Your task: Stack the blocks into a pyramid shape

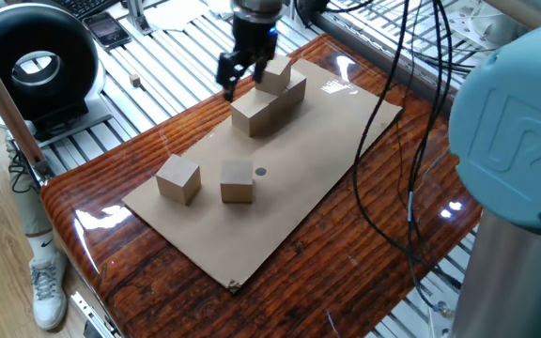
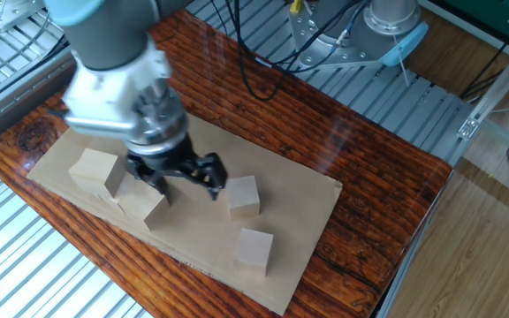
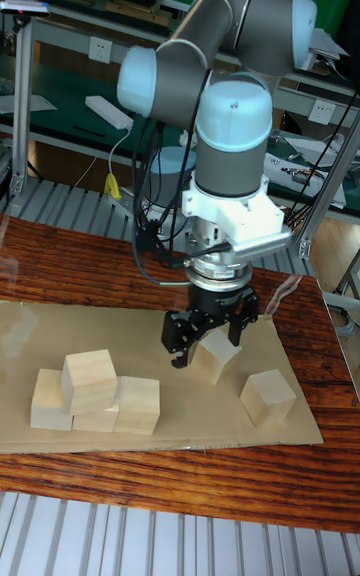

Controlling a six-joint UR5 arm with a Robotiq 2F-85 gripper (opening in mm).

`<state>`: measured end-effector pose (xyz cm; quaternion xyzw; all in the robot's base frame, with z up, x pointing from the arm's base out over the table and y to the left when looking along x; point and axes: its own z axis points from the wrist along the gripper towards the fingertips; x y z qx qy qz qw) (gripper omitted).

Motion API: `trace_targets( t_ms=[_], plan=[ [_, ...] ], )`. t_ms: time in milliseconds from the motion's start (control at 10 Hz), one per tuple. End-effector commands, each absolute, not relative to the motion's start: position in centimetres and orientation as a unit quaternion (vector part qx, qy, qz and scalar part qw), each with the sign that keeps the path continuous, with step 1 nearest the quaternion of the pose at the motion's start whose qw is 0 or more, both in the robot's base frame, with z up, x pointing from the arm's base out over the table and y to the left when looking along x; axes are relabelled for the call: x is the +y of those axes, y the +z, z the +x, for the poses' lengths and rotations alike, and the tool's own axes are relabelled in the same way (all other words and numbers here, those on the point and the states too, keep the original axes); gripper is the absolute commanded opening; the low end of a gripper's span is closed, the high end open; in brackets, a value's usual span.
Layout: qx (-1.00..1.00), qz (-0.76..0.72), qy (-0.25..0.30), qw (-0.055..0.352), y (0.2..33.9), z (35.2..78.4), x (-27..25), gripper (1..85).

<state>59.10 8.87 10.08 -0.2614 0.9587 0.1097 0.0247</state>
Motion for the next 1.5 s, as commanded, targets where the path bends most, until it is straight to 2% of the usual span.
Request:
trace_targets(
  t_ms=[0,200,300,500,700,800,1000,1100,1400],
  plan=[
    [0.942,-0.308,0.131,0.029,8.7,57.2,10.9,85.0],
    [0.939,-0.323,0.116,0.032,8.2,57.4,10.6,85.0],
    [0.936,-0.339,0.089,0.04,8.0,58.1,9.4,85.0],
    [0.934,-0.343,0.076,0.059,8.0,59.3,9.1,85.0],
    [0.934,-0.33,0.109,0.084,8.5,60.0,11.1,85.0],
    [0.929,-0.34,0.126,0.07,8.6,58.8,11.8,85.0],
    [0.933,-0.344,0.094,0.045,9.1,55.0,11.8,84.7],
    [0.929,-0.357,0.095,0.038,8.7,53.9,12.1,84.7],
    [0.92,-0.38,0.083,0.045,6.7,53.3,12.5,85.0]
  ],
)
